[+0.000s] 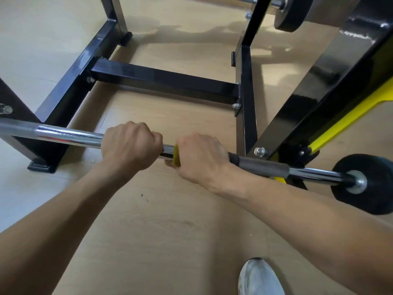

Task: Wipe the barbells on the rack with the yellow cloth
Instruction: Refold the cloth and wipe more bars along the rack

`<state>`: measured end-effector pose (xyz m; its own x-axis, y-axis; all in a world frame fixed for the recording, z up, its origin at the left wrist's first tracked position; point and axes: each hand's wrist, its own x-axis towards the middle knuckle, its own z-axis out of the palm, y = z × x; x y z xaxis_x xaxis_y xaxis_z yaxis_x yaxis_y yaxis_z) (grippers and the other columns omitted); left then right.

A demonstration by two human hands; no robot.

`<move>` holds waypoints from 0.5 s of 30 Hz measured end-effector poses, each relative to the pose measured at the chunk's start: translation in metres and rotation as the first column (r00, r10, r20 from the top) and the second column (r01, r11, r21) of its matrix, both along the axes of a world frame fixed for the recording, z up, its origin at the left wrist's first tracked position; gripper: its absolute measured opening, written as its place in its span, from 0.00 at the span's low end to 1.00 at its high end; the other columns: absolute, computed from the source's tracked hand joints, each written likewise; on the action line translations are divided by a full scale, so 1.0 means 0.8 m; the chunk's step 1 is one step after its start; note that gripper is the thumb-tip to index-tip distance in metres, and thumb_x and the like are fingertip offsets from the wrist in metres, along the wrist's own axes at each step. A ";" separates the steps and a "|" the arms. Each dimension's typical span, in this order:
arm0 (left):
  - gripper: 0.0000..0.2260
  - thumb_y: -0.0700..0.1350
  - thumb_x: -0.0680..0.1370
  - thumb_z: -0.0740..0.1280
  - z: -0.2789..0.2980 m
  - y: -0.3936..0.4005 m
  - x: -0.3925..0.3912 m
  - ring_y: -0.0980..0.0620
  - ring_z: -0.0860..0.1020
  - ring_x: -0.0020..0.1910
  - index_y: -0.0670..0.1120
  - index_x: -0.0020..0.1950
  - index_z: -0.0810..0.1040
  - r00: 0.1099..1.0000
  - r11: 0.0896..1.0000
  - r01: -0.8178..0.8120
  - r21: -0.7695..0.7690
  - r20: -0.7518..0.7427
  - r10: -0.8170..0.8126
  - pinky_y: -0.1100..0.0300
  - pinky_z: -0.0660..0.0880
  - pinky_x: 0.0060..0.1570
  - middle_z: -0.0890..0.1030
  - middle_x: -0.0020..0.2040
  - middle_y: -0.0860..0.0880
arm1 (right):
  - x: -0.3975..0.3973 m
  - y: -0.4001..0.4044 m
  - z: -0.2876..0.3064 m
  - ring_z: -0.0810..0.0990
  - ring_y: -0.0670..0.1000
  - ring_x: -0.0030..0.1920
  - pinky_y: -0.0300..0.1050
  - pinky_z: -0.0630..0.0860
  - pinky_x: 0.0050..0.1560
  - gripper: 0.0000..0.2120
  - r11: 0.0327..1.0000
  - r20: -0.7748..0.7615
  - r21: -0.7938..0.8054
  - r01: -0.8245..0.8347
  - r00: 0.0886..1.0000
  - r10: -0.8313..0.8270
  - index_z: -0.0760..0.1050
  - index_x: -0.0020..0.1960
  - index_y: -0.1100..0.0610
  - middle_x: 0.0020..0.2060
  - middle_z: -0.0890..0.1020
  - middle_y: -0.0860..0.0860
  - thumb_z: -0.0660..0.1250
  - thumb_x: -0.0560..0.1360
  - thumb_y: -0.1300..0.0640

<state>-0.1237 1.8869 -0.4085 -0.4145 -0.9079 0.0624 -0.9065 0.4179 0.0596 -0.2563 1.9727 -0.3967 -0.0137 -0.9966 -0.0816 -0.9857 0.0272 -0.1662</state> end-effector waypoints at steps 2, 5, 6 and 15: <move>0.20 0.51 0.77 0.58 -0.001 0.000 0.001 0.47 0.67 0.26 0.42 0.28 0.68 1.000 1.000 0.006 0.024 0.016 -0.006 0.57 0.60 0.29 0.71 0.28 0.45 | -0.017 0.019 -0.003 0.78 0.52 0.39 0.48 0.75 0.41 0.22 0.998 0.020 -0.007 -0.058 0.998 0.058 0.68 0.51 0.49 0.40 0.78 0.47 0.61 0.74 0.30; 0.19 0.51 0.78 0.57 0.005 -0.006 0.002 0.48 0.68 0.28 0.43 0.30 0.69 0.999 0.998 0.010 0.068 0.037 -0.012 0.56 0.60 0.30 0.72 0.30 0.46 | -0.075 0.063 0.000 0.77 0.50 0.38 0.48 0.76 0.41 0.34 0.999 -0.046 0.029 -0.030 0.998 0.032 0.68 0.51 0.48 0.40 0.78 0.45 0.49 0.68 0.19; 0.19 0.51 0.78 0.57 0.006 -0.006 0.001 0.48 0.68 0.29 0.43 0.30 0.69 0.999 0.997 0.012 0.082 0.035 -0.015 0.56 0.61 0.31 0.72 0.30 0.46 | -0.098 0.080 0.002 0.77 0.50 0.38 0.47 0.75 0.39 0.36 1.000 -0.077 0.024 0.003 0.997 -0.002 0.67 0.49 0.48 0.38 0.77 0.44 0.44 0.67 0.18; 0.17 0.50 0.78 0.58 0.002 0.000 -0.004 0.47 0.68 0.29 0.45 0.31 0.66 0.997 0.995 -0.067 0.069 0.032 0.065 0.55 0.62 0.33 0.69 0.30 0.47 | -0.046 0.053 0.009 0.79 0.58 0.40 0.49 0.74 0.44 0.38 0.950 -0.042 0.028 0.312 0.950 -0.310 0.77 0.41 0.54 0.37 0.79 0.54 0.36 0.78 0.31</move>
